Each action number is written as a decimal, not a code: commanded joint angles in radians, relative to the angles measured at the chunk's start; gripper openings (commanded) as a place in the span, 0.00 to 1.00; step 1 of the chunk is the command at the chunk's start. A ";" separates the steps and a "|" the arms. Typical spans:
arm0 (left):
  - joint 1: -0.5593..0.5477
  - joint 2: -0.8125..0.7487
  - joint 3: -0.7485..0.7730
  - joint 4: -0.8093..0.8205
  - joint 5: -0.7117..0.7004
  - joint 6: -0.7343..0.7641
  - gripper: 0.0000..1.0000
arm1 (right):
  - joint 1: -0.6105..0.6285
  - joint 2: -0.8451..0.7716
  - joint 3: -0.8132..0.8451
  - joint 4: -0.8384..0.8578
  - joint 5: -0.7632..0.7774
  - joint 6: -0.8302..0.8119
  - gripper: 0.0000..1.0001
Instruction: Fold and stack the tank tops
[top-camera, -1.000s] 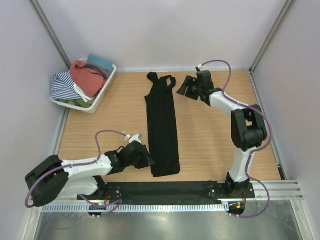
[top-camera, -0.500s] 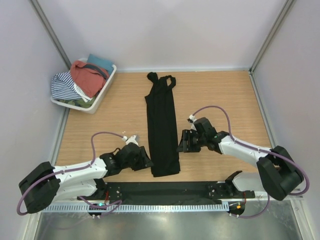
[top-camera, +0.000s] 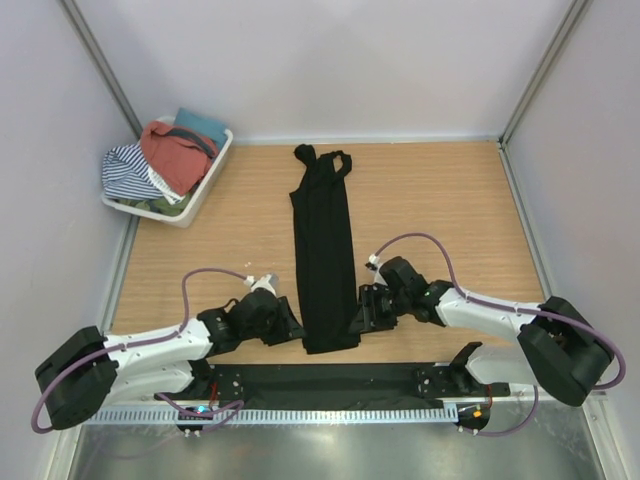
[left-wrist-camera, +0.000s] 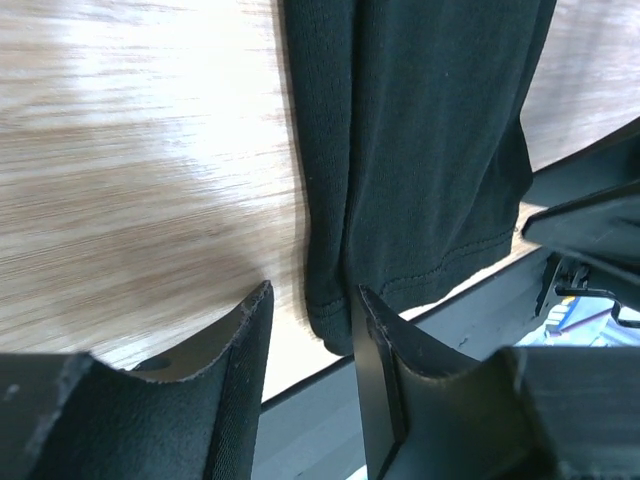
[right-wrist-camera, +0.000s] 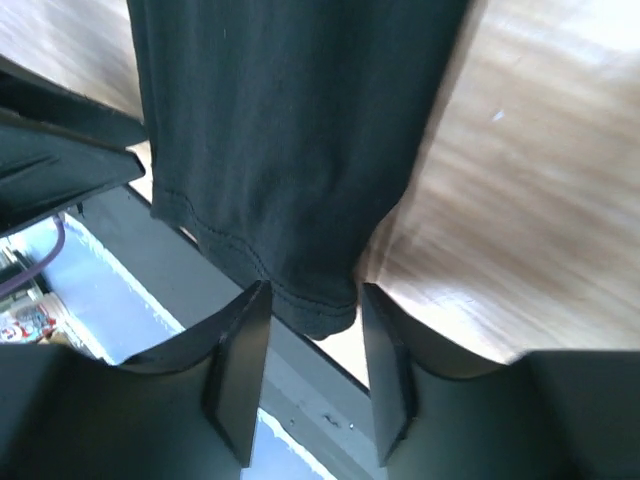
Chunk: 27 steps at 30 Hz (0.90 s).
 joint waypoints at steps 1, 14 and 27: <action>-0.006 0.045 -0.057 -0.136 0.022 0.015 0.40 | 0.033 0.011 -0.019 0.042 -0.007 0.038 0.45; -0.015 0.084 -0.100 -0.056 0.088 -0.019 0.36 | 0.046 -0.072 -0.110 -0.027 0.029 0.064 0.06; -0.083 0.165 -0.104 -0.028 0.079 -0.082 0.24 | 0.046 -0.088 -0.144 0.022 0.026 0.093 0.05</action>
